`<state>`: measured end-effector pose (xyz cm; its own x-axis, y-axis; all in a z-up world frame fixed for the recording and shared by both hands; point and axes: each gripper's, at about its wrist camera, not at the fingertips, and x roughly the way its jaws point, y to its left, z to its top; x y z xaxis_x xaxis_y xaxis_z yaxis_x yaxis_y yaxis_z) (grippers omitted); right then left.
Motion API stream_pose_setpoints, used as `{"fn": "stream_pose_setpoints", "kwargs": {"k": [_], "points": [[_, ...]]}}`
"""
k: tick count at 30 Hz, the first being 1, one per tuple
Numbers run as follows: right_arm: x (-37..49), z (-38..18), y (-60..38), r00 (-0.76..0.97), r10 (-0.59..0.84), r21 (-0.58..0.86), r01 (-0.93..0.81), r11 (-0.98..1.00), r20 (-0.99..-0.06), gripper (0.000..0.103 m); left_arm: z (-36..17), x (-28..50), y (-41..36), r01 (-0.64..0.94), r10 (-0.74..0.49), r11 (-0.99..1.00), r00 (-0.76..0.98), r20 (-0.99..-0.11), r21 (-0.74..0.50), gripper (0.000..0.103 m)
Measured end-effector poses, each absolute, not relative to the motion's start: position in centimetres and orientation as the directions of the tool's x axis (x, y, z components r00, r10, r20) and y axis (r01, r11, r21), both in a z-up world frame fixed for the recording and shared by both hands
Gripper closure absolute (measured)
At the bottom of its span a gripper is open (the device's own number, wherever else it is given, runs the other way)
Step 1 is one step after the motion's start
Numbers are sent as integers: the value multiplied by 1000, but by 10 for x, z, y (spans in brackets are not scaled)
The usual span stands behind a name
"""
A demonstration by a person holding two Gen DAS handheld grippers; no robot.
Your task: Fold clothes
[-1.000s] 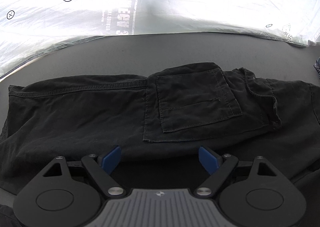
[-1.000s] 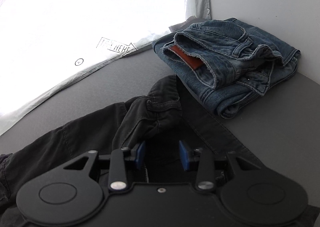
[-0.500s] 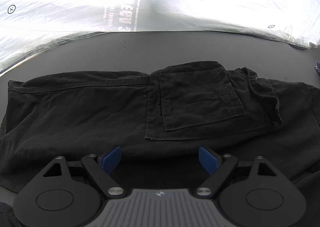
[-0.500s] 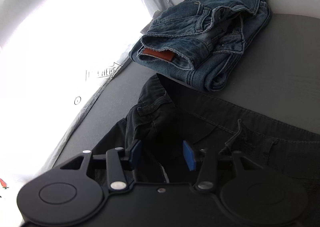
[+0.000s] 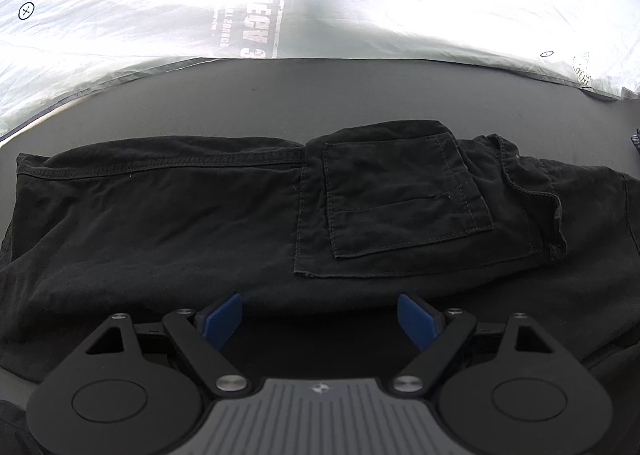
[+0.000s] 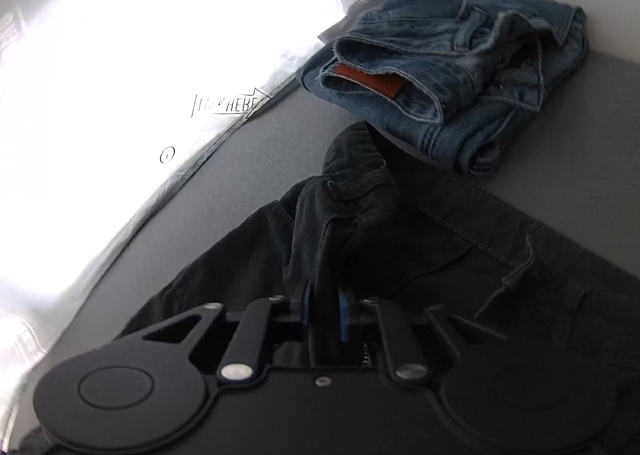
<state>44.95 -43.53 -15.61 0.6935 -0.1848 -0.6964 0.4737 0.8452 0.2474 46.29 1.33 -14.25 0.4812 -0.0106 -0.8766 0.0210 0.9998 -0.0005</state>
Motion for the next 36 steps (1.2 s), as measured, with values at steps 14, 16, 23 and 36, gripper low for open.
{"fn": "stream_pose_setpoints", "kwargs": {"k": [14,16,23,36], "points": [[449,-212,-281,695,-479,-781,-194,594,-536,80,-146,463,20,-7,-10,1000,470,-883,-16,17],[449,-200,-289,676,-457,-720,-159,675,-578,73,-148,463,22,-14,-12,1000,463,-886,-21,17],[425,-146,-343,701,-254,-269,91,959,-667,60,-148,462,23,-16,-10,1000,460,-888,-20,17],[424,-175,-441,692,-219,198,470,860,-688,75,-152,462,17,-4,-6,1000,446,-895,-9,17]]}}
